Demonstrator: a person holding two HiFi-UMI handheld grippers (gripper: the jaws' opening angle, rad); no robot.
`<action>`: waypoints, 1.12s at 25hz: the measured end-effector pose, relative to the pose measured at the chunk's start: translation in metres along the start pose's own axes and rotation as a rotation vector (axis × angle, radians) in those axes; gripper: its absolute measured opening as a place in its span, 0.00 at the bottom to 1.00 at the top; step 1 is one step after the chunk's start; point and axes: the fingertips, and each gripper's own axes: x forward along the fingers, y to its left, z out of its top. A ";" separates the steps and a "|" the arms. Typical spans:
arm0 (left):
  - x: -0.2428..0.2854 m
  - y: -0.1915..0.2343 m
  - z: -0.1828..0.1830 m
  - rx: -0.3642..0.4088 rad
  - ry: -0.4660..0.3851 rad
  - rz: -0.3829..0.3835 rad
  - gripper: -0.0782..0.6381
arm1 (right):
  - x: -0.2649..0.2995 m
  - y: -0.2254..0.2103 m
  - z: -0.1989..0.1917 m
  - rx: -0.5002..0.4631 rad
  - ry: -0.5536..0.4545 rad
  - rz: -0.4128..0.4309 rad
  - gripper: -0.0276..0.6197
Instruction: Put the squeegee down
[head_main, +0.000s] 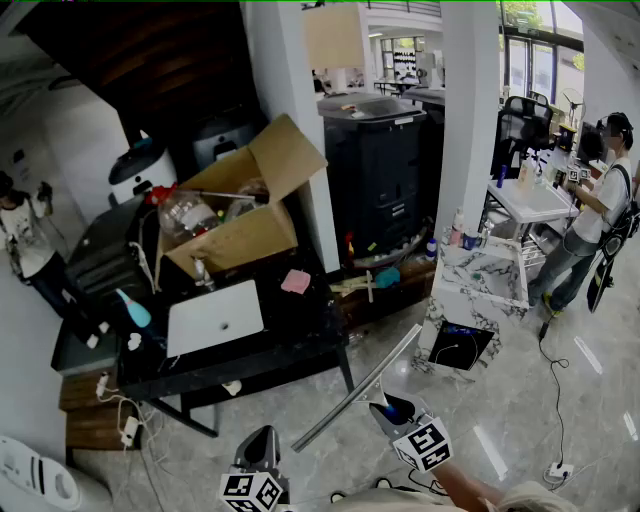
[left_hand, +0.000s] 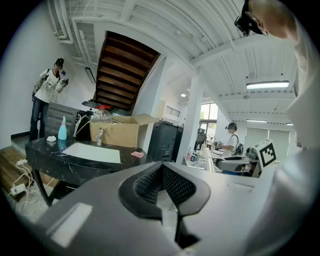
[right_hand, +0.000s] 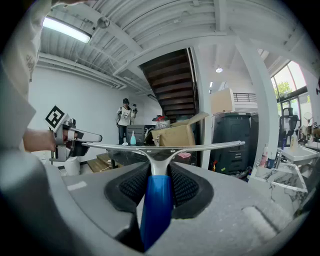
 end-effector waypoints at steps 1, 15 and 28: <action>0.001 -0.002 0.001 0.004 0.003 -0.009 0.13 | -0.002 0.001 0.001 0.007 0.000 -0.003 0.23; 0.011 -0.015 0.013 0.053 -0.040 -0.122 0.13 | -0.016 -0.001 0.021 0.026 -0.042 -0.105 0.23; -0.021 0.028 0.006 0.001 -0.030 -0.069 0.13 | 0.012 0.020 0.022 0.107 -0.014 -0.096 0.23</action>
